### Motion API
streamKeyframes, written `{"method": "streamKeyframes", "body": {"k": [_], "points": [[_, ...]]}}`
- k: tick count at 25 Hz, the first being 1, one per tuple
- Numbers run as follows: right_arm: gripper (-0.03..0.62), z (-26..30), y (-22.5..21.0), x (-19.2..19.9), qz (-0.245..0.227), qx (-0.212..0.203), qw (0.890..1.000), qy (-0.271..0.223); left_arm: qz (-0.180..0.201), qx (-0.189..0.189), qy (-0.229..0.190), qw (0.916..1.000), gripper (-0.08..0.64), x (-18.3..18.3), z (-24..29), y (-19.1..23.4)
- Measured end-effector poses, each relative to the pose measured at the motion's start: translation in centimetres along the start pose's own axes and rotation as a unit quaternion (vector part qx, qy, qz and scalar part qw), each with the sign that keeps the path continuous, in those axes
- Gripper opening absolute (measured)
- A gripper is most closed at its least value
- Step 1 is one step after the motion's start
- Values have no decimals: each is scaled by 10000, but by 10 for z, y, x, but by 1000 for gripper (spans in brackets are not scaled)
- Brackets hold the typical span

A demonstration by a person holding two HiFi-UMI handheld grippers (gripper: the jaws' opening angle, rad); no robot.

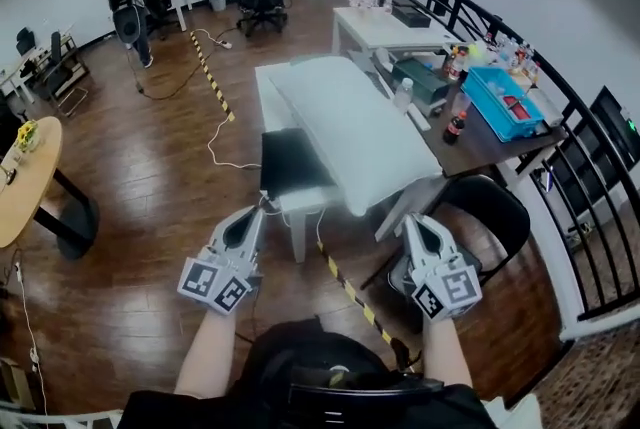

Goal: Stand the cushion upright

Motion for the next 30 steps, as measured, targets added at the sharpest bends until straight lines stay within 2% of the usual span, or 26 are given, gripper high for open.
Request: {"method": "streamKeyframes", "body": {"k": [3, 7, 11, 18, 23, 30], "points": [[5, -9, -17, 1, 24, -207, 9998, -30, 134, -273, -80, 9995, -8, 3, -2, -22], [5, -22, -34, -9, 59, -421, 9990, -152, 757, -581, 212, 9952, -6, 10, 2, -57], [5, -20, -58, -9, 82, -458, 9989, -102, 541, -771, 305, 9951, -6, 15, 12, -63], [5, 14, -83, -1, 222, -349, 9991, -28, 233, -1009, 138, 9945, -6, 10, 29, -30], [5, 54, -83, -7, 40, -392, 9992, 63, 82, -910, 110, 9958, -6, 16, 50, 13], [5, 116, -86, -17, -115, -144, 9995, 245, 0, -709, 344, 9969, 0, 8, 74, 76]]}}
Point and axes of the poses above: the fingertips, and each gripper's own axes: z forward along the fingers, y to its left, x out of its underside, the point moved 4 cm from there along -z, backward along the fingers, and after that the axes turned 2 degrees about y, right-handed, at the moved point
